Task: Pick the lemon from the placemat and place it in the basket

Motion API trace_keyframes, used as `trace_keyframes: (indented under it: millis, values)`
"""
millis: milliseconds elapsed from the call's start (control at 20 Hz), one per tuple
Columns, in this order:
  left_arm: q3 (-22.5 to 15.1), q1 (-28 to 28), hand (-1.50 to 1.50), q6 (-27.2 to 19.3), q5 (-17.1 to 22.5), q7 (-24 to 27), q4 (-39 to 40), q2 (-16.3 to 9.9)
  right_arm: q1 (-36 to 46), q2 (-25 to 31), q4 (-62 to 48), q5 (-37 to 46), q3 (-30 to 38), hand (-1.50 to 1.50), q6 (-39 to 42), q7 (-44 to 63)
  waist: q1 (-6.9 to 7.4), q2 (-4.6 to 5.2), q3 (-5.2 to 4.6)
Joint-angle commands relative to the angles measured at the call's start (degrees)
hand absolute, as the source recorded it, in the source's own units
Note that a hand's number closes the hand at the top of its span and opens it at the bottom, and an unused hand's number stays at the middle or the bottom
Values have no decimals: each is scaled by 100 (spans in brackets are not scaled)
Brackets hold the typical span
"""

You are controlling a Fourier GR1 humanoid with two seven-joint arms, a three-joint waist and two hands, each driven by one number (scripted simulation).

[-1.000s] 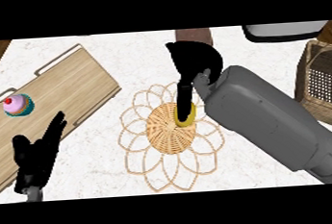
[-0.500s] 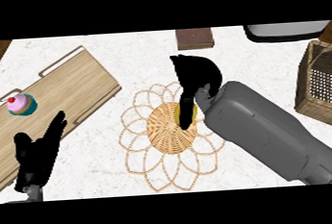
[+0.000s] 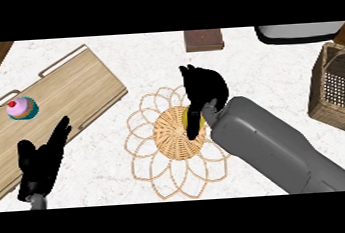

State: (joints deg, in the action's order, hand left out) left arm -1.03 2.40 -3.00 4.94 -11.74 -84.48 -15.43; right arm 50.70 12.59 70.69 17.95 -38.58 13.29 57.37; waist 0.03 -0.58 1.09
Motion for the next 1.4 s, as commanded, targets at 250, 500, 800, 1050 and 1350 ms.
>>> trace_keyframes:
  millis: [250,500,800,1050,1350]
  values:
    - [-129,144,0,13,-4,-391,567,262,-273,-302,-432,432,-105,-150,-194,-37,7,84,-111]
    - [-164,282,0,103,12,-413,449,285,-254,-401,-748,337,-67,-150,178,53,30,79,-113]
    - [-257,473,0,12,-141,-317,337,411,-254,-419,-1048,412,97,-150,80,-171,54,78,-110]
    - [16,518,0,199,6,-389,312,156,-459,-589,-1121,730,-25,-150,-231,-213,72,75,-109]
    - [-44,470,0,165,-15,-370,406,352,-586,-571,-1317,894,8,-150,-285,-498,55,80,-110]
